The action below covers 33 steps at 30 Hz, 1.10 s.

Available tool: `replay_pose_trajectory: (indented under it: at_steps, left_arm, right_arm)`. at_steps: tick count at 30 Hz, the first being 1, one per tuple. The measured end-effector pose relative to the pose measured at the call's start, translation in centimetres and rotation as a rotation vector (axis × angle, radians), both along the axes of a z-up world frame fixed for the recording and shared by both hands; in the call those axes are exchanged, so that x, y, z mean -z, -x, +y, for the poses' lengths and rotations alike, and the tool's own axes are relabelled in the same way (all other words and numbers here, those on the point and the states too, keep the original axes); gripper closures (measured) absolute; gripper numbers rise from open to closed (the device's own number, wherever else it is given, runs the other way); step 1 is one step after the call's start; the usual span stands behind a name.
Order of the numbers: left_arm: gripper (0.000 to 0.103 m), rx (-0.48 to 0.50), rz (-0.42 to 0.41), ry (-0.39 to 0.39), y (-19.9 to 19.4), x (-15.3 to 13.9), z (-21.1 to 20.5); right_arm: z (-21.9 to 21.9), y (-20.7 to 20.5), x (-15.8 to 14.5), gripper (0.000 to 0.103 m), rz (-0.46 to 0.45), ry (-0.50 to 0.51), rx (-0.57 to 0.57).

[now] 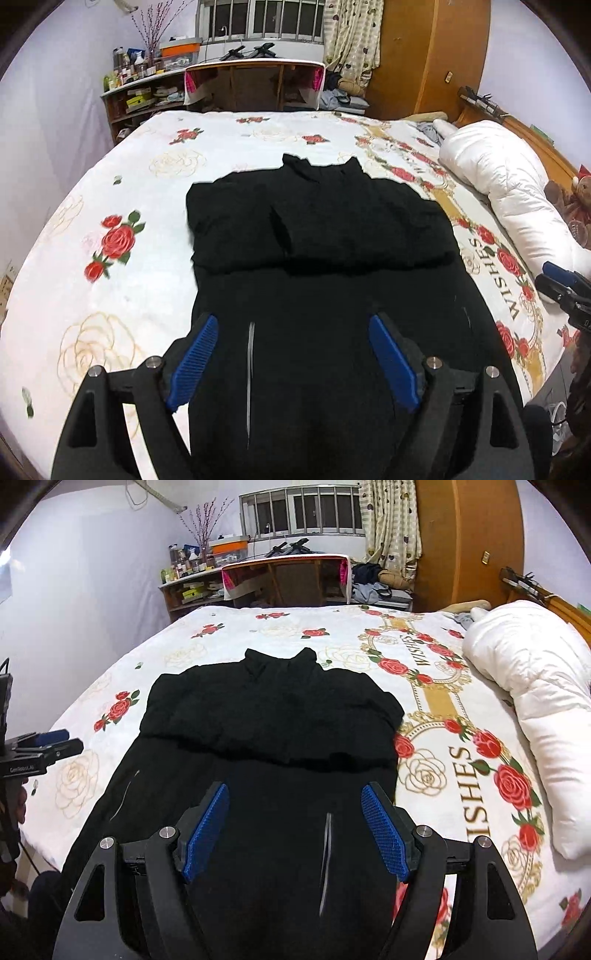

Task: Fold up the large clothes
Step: 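Raise both open grippers back from the folded coat, then lower both open grippers to the black coat's hem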

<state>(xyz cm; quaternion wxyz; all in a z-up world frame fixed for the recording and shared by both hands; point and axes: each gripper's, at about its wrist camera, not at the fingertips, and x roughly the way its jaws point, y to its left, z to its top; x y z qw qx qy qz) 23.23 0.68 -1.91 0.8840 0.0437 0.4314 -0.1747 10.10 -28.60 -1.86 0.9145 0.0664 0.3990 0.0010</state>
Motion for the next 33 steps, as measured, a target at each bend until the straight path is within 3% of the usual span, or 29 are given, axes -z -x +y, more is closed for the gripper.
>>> replay_pose_trajectory:
  at_steps: [4, 18, 25, 33]
  left_arm:
    - [0.017, -0.032, -0.033, -0.052, 2.4, -0.1, 0.7]
    - [0.017, -0.157, -0.052, -0.077, 9.0, 1.6, 5.6]
    - [0.017, -0.171, -0.029, -0.132, 10.4, 3.4, 7.1]
    - [0.017, -0.171, -0.019, -0.192, 10.3, 5.6, 7.8]
  right_arm:
    - [0.4, 2.0, 0.0, 0.026, 0.002, -0.002, 0.019]
    - [3.0, 8.8, 2.6, 0.025, 0.064, -0.029, 0.009]
    - [2.9, 10.5, 4.5, 0.025, 0.110, -0.069, 0.053]
    - [1.7, 11.4, 7.4, 0.025, 0.202, -0.032, 0.106]
